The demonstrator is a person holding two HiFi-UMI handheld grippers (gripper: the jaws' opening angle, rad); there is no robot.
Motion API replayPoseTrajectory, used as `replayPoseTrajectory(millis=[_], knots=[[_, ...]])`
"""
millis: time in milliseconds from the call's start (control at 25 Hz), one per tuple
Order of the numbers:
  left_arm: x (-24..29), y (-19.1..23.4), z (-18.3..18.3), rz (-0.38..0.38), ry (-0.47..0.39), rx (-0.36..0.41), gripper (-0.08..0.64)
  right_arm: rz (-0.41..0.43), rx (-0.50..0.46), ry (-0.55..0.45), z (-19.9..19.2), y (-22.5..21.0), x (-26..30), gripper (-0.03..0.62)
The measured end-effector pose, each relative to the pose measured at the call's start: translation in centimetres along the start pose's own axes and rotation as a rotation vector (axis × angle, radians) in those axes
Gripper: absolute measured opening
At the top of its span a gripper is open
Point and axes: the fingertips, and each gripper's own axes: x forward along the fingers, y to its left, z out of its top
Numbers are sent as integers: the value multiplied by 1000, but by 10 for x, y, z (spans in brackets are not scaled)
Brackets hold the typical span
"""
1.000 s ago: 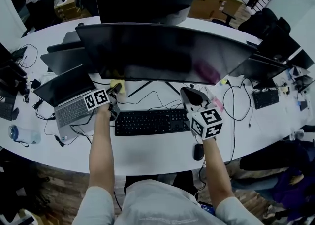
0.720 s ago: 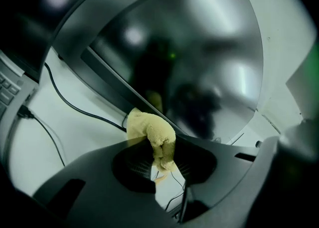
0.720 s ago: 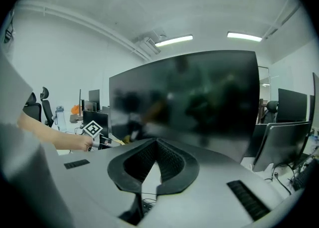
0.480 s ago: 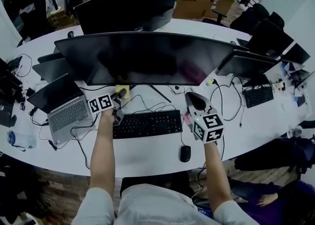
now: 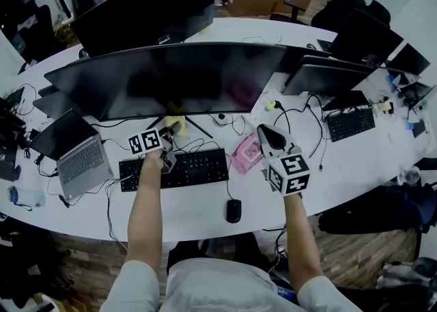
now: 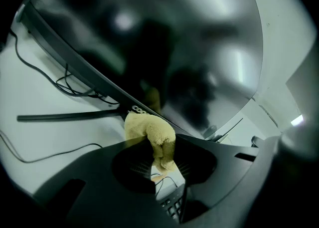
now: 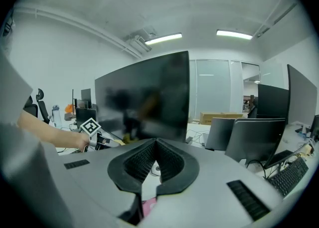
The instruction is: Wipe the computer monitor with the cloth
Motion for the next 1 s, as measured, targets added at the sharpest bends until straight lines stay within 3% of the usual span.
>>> replayPoseTrajectory(millis=[640,840,1000], knots=[[128,-123,-78,-91,21,-21,104,-7,-3,3,-23,-119,-52,23],[169,-163,-102,-139,14,-79,105,-14,-10,5,-25,-145,-65,23],[192,-185,-112,-167,-42,-188,105,-30,0,-4,-23,-157,-71,23]])
